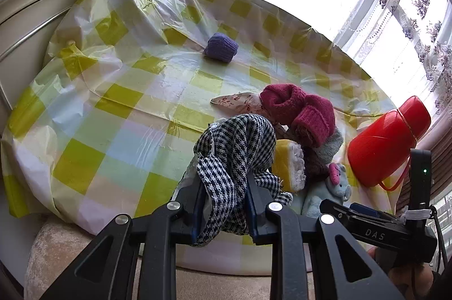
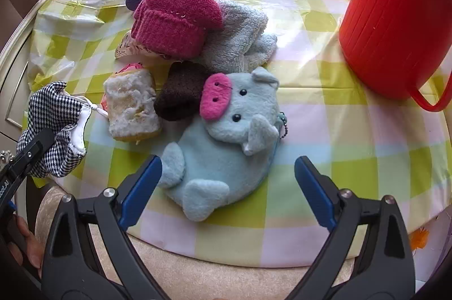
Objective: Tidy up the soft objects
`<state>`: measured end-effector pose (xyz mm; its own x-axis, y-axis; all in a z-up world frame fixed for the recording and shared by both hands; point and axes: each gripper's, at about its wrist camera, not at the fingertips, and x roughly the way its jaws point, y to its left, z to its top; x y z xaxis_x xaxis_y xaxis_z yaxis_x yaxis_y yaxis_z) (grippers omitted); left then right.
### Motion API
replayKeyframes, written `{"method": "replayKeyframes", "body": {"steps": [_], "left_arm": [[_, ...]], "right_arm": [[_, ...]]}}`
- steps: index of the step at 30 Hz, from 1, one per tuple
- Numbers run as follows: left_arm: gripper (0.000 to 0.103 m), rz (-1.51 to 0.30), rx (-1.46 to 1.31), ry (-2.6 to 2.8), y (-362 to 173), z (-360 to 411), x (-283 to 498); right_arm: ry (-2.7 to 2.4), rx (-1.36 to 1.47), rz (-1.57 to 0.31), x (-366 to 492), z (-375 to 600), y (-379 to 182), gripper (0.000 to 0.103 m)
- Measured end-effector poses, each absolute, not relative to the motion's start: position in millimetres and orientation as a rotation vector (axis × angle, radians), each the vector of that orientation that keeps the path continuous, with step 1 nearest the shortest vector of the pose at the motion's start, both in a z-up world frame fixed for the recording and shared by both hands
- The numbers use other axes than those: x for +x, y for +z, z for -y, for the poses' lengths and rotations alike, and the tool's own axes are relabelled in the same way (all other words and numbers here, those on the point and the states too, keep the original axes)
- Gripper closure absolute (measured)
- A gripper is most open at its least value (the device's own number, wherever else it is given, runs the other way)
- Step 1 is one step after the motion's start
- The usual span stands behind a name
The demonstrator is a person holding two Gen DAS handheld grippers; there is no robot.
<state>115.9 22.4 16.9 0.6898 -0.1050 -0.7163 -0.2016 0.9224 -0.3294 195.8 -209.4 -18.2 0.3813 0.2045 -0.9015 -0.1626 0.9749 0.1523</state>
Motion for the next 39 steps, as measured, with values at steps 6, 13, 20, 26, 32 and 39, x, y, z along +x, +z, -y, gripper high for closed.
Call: {"method": "replayKeyframes", "body": {"steps": [6, 13, 20, 26, 32, 39], "left_arm": [[0.077, -0.801, -0.392, 0.061, 21.2, -21.6, 109.1], [0.077, -0.796, -0.371, 0.04, 28.0, -10.9, 103.1], [0.077, -0.804, -0.349, -0.011, 32.5, 12.3, 97.2], [0.077, -0.808, -0.318, -0.058, 38.7, 36.2, 92.4], [0.077, -0.82, -0.29, -0.125, 42.9, 67.0, 87.6], [0.077, -0.844, -0.25, -0.249, 48.1, 117.7, 82.6]], "right_arm": [[0.196, 0.0, -1.197, 207.5, 195.0, -32.9, 0.008], [0.244, -0.016, -1.178, 192.4, 198.6, -25.1, 0.047], [0.263, 0.038, -1.139, 159.0, 234.0, -8.4, 0.065], [0.266, 0.086, -1.131, 141.4, 267.7, 0.4, 0.065], [0.228, 0.118, -1.081, 118.3, 301.7, 18.4, 0.065], [0.134, 0.159, -1.033, 87.8, 357.4, 33.5, 0.065]]}}
